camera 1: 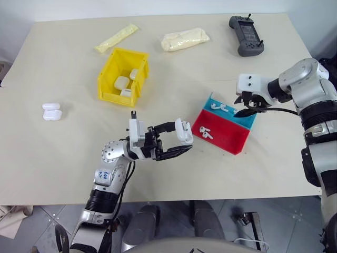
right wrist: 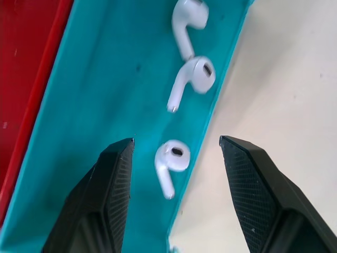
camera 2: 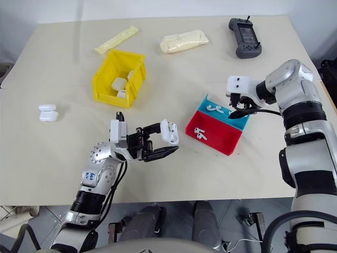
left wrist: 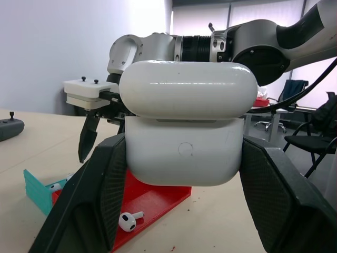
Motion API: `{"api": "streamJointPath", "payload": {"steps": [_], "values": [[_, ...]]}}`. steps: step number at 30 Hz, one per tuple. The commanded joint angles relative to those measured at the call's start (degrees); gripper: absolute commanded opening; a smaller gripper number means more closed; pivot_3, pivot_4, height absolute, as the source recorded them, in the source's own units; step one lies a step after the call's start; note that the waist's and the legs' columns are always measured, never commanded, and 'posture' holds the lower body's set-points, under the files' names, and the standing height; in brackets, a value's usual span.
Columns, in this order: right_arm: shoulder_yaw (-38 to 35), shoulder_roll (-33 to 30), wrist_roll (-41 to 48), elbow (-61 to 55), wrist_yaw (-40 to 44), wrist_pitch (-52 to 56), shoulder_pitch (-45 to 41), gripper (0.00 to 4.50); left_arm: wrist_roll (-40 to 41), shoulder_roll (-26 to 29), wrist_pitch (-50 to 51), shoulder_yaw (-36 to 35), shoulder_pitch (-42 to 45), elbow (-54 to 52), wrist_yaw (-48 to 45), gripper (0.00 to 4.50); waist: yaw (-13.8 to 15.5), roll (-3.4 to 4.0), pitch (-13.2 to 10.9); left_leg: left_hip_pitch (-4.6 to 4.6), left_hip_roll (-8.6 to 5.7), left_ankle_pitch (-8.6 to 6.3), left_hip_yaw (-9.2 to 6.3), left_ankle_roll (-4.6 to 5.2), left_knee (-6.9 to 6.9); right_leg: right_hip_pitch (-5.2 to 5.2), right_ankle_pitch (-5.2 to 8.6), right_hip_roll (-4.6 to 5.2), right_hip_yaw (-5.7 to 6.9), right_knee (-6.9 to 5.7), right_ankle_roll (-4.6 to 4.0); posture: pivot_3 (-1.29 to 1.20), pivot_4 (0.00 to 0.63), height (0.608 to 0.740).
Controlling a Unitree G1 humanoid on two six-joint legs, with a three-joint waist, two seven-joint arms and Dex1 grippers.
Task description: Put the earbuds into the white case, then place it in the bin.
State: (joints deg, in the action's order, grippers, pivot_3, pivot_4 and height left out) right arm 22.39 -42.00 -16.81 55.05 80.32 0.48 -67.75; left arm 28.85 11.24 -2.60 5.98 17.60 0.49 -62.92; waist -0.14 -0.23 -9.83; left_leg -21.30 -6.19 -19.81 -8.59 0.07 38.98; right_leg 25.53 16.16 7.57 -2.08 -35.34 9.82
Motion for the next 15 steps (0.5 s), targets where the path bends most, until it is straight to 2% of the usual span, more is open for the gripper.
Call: {"api": "streamJointPath", "payload": {"steps": [1,15], "values": [[0.03,-0.72,-1.33,1.74,0.11,-1.76,-1.78,2.7,0.56,-0.19,-0.95,0.02,-0.02,-2.22,-0.06,2.8,0.0,0.0,0.0,0.0,0.0,0.0,0.0,0.0,-0.01,0.0,0.0,0.0,0.0,0.0,0.0,0.0,0.15,0.74],[-0.59,1.24,-3.12,5.87,-1.38,-4.38,-2.35,2.7,0.46,0.25,-0.92,-0.26,0.21,-2.22,-0.02,2.8,-0.05,0.0,0.0,0.0,0.0,0.0,0.0,0.0,0.01,0.0,0.0,0.0,0.0,-0.02,0.0,0.0,0.15,0.74]]}}
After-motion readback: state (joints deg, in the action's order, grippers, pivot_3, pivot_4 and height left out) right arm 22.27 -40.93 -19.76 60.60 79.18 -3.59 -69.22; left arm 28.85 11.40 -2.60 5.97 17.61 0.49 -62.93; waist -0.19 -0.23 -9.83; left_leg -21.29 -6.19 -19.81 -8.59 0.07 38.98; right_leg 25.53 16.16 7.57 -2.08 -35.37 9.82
